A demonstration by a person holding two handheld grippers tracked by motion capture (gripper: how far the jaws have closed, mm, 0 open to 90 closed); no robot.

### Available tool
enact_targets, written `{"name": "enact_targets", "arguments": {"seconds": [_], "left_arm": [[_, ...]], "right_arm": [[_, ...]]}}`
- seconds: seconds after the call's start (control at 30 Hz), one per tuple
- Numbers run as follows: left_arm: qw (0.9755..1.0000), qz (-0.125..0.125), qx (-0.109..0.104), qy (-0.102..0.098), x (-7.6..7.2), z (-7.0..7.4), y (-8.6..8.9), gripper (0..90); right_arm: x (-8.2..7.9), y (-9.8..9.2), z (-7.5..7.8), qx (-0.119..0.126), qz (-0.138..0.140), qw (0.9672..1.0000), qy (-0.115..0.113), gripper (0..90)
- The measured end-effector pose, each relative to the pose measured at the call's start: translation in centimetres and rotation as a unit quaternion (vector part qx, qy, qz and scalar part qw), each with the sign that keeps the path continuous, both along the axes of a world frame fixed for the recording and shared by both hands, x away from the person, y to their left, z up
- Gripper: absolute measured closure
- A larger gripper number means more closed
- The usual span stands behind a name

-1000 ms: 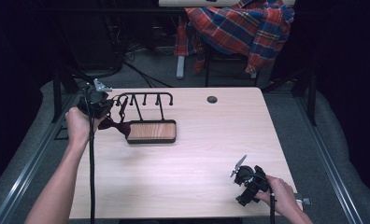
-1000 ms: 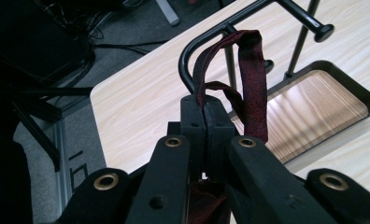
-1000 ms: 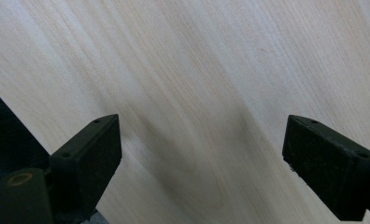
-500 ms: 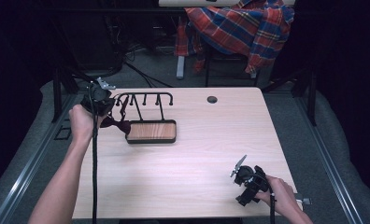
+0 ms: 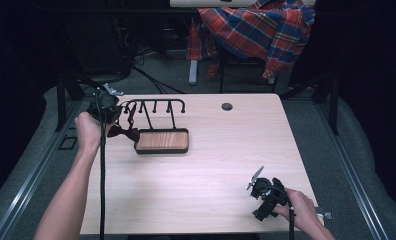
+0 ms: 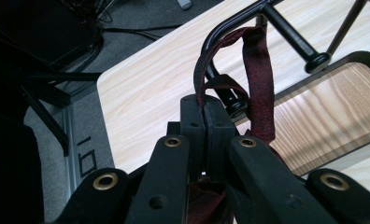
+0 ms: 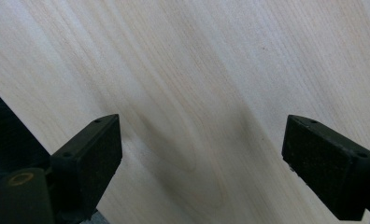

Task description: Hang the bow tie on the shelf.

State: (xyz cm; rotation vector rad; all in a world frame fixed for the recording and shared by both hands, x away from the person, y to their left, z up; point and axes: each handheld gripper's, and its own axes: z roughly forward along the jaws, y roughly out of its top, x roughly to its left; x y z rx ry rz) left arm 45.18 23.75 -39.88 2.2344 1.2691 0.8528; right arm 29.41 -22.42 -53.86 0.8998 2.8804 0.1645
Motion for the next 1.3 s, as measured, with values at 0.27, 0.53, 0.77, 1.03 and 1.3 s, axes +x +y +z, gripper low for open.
{"name": "enact_targets", "arguments": {"seconds": [0.27,0.53,0.77,1.03,1.3], "left_arm": [[0.9999,0.009,-0.005,0.000,0.4,-0.5,0.4,88.6],[0.9999,0.009,-0.009,0.005,0.6,-0.9,0.3,88.5],[0.9998,0.013,-0.012,0.010,0.9,-1.4,0.3,88.3],[0.9997,0.018,-0.015,0.009,1.4,-2.0,0.3,88.3],[0.9995,0.020,-0.020,0.017,1.7,-2.5,0.3,87.9]], "right_arm": [[0.0,0.0,0.0,-0.002,0.000,1.0000,0.001,12.0],[0.0,0.0,0.0,-0.004,0.002,1.0000,0.001,12.0],[0.0,0.0,-0.1,-0.002,0.002,1.0000,0.002,11.9],[0.0,0.0,-0.1,-0.003,0.001,1.0000,0.003,12.0],[0.0,-0.1,-0.1,-0.002,0.001,1.0000,0.005,12.0]]}}
